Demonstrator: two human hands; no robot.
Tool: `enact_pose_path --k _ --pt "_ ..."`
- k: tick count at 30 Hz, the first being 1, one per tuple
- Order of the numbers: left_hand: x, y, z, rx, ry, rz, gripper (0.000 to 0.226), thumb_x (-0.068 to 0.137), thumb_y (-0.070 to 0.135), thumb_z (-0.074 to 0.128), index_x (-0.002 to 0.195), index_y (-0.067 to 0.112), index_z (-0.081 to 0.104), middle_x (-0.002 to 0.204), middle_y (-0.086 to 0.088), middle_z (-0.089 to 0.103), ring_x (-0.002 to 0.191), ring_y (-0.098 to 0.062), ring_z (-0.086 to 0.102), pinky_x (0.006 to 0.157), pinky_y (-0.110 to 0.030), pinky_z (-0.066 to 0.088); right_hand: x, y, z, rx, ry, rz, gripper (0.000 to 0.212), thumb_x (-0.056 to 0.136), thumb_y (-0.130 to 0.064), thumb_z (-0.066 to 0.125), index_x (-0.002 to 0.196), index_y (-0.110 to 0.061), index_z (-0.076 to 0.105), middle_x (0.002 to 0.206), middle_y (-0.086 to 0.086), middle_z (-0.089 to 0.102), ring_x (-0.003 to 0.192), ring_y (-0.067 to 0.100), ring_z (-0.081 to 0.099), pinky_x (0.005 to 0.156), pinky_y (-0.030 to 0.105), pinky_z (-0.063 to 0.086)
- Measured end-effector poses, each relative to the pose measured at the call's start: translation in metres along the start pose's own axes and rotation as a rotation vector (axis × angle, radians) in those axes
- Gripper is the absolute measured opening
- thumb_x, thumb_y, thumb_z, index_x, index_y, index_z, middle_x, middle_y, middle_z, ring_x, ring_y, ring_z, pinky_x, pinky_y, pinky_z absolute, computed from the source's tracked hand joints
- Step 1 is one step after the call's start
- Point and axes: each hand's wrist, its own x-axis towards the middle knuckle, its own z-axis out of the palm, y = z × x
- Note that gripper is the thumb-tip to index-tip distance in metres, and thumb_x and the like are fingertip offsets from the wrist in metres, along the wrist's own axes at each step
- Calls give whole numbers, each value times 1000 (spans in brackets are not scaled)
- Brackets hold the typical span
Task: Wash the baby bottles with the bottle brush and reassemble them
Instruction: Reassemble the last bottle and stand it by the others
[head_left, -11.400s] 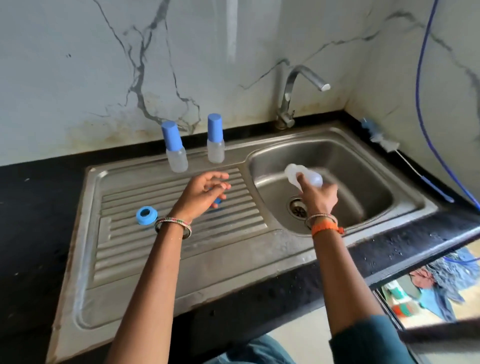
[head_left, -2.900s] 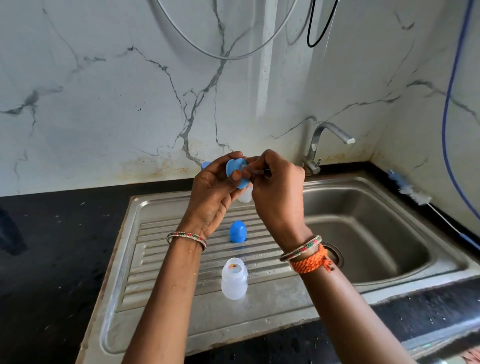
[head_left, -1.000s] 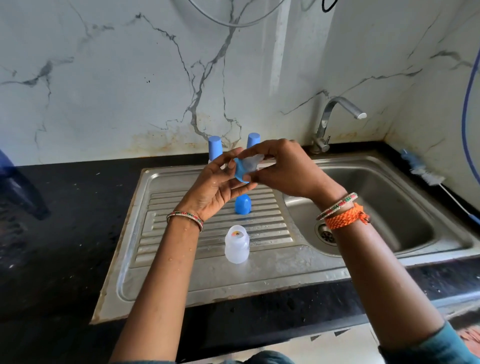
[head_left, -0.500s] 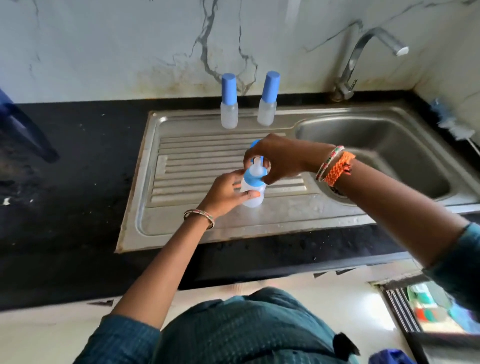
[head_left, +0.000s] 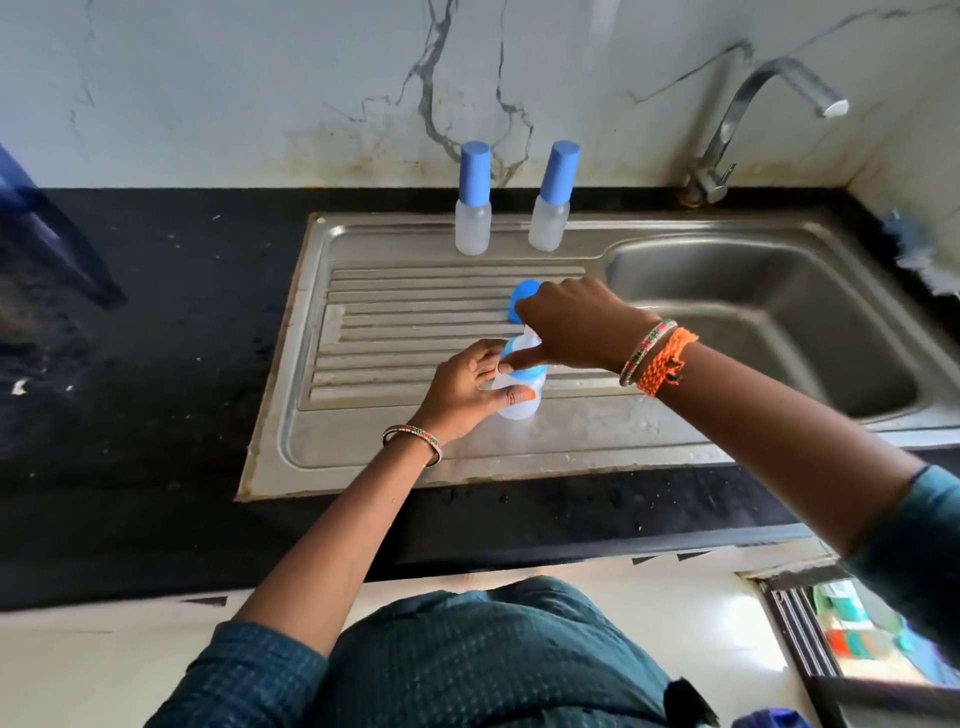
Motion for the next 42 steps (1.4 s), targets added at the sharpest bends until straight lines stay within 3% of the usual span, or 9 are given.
enact_pose_path --k 5,8,15,20,24,27,31,37,42 --pt "2 2 -1 38 13 5 64 64 12 86 116 17 50 123 2 59 115 -10 57 98 -14 44 -6 8 -1 557 -152 -153 78 74 -29 80 139 -22 36 136 2 48 119 18 48 100 38 43" --pt "2 0 -1 39 -4 -2 68 64 8 85 118 19 44 122 1 60 116 -11 57 101 -20 43 -10 9 2 525 -91 -177 65 78 -8 75 134 -21 45 127 4 57 115 19 54 95 34 45" --pt "4 -1 -2 29 -20 -41 66 66 11 85 115 21 42 120 -11 65 111 -18 63 100 -34 47 -14 -8 13 259 108 87 108 72 -69 63 149 -15 10 81 5 57 72 24 55 70 35 47" --pt "5 -2 -1 19 21 -45 63 62 17 88 107 25 45 121 -11 64 117 -17 59 104 -32 44 -32 4 19 823 -11 -83 105 77 -10 75 152 -22 3 149 12 36 136 26 36 113 38 30" --pt "7 1 -4 9 -7 -53 64 56 22 90 101 31 45 119 -11 64 114 -17 60 103 -40 45 -40 8 26 851 122 76 100 84 -15 71 153 -19 -2 98 11 72 83 13 69 84 31 55" --pt "7 2 -3 15 -10 -61 64 55 27 89 101 34 46 123 -11 62 116 -19 59 102 -43 45 -45 18 27 1010 366 175 65 83 -20 71 138 -12 38 54 -3 55 45 8 48 51 27 44" --pt "9 2 -4 -12 -19 -86 65 55 24 90 102 34 46 125 -13 61 118 -21 58 104 -44 43 -42 13 43 1132 151 34 76 77 -5 75 142 -15 36 130 4 55 119 10 52 99 31 49" --pt "9 3 -2 28 -20 -91 64 56 25 90 102 32 45 117 -10 65 113 -21 61 102 -40 45 -33 -3 48 738 397 292 76 70 -45 79 130 -15 45 84 -4 68 75 16 63 69 32 50" --pt "14 5 -5 17 -101 -88 69 52 27 90 106 27 46 115 -9 66 111 -20 62 100 -45 47 -30 11 58 1010 139 4 71 78 -21 78 140 -11 43 137 6 52 125 17 49 105 27 40"
